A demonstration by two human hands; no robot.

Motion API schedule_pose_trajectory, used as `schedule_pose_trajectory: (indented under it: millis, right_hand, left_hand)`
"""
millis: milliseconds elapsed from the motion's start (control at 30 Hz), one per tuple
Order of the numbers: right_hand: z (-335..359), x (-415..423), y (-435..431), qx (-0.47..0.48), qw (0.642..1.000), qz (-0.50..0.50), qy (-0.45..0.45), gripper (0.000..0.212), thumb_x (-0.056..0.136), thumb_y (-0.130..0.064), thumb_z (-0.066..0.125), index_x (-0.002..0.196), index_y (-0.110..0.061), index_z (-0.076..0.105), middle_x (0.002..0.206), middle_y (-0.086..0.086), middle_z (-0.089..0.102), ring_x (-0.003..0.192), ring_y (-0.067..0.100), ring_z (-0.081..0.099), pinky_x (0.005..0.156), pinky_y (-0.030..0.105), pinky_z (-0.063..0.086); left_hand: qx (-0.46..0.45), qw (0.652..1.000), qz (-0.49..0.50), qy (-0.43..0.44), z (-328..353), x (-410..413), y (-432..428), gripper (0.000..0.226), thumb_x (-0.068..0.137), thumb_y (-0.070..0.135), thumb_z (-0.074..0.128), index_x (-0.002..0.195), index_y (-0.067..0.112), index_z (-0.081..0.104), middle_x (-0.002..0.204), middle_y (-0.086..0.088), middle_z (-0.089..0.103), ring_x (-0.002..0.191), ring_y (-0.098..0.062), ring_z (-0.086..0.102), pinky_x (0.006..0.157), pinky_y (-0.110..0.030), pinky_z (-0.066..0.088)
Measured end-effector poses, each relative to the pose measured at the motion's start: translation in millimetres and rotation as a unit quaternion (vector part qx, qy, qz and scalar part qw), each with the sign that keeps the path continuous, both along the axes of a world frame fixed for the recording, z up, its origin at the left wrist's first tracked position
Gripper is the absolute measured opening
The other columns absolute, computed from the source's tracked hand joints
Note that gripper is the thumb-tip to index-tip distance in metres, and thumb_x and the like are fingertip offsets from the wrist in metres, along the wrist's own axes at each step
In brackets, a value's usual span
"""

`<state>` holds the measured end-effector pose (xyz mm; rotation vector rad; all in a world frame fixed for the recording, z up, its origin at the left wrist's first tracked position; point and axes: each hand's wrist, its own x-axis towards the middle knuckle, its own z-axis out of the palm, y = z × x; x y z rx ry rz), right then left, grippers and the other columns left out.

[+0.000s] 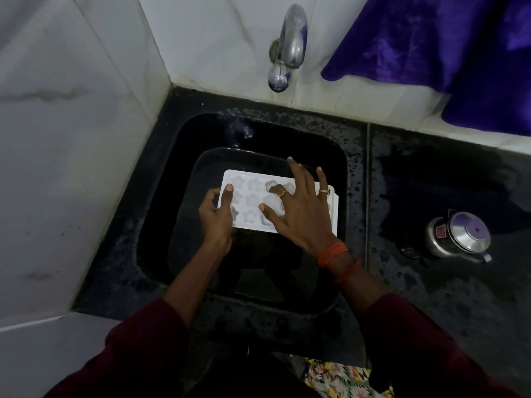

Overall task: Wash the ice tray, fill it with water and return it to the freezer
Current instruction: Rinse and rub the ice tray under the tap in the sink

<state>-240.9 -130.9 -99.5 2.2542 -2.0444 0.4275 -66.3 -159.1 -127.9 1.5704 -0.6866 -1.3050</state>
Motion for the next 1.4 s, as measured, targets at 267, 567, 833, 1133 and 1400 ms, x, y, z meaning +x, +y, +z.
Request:
schedule_pose_trajectory:
  millis: [267,567,833,1133,1400]
  right_hand:
    - [1.2,-0.5,-1.9,0.023,1.000,-0.019,-0.001,0.061,0.089,-0.077,0.037,0.120,-0.035,0.067,0.165,0.010,0.018,0.149,0.029,0.025,0.123,0.053,0.000]
    - [1.5,3.3,27.6,-0.026,0.998,0.012,-0.049,0.048,0.093,-0.065,0.051,0.118,-0.027,0.066,0.161,0.010,0.029,0.149,0.025,0.028,0.120,0.060,0.010]
    - [0.8,17.4,21.2,-0.008,1.000,0.028,0.006,0.050,0.093,-0.072,0.042,0.104,-0.032,0.071,0.166,0.008,0.020,0.152,0.028,0.021,0.121,0.059,0.008]
    - [6.1,18.9,25.4,-0.025,1.000,0.009,0.016,0.052,0.094,-0.068,0.042,0.105,-0.028,0.073,0.165,0.009,0.023,0.152,0.028,0.021,0.122,0.058,0.007]
    - [3.6,18.9,26.0,-0.005,1.000,0.004,0.010,0.053,0.094,-0.072,0.040,0.119,-0.035,0.068,0.167,0.009,0.014,0.154,0.029,0.012,0.122,0.060,0.004]
  left_hand:
    - [-0.013,1.000,-0.011,-0.007,3.5,-1.9,1.2,0.020,0.094,0.035,0.068,0.090,0.015,0.064,0.094,-0.006,0.072,0.086,-0.023,0.071,0.077,-0.047,0.061]
    - [-0.020,1.000,0.020,-0.003,10.7,-1.0,-1.8,0.024,0.095,0.032,0.067,0.096,0.008,0.064,0.091,-0.001,0.071,0.080,-0.013,0.070,0.069,-0.031,0.061]
    - [-0.018,1.000,0.013,-0.010,6.6,1.5,8.5,0.021,0.096,0.029,0.065,0.095,0.008,0.063,0.087,0.002,0.069,0.073,-0.006,0.067,0.061,-0.021,0.056]
    - [-0.015,1.000,0.010,0.010,8.9,5.4,5.7,0.017,0.096,0.033,0.065,0.091,0.017,0.063,0.095,-0.001,0.071,0.094,-0.027,0.072,0.079,-0.044,0.062]
    - [-0.006,1.000,0.003,0.023,9.1,6.6,4.6,0.018,0.095,0.032,0.066,0.091,0.015,0.064,0.101,-0.010,0.072,0.095,-0.030,0.072,0.082,-0.051,0.061]
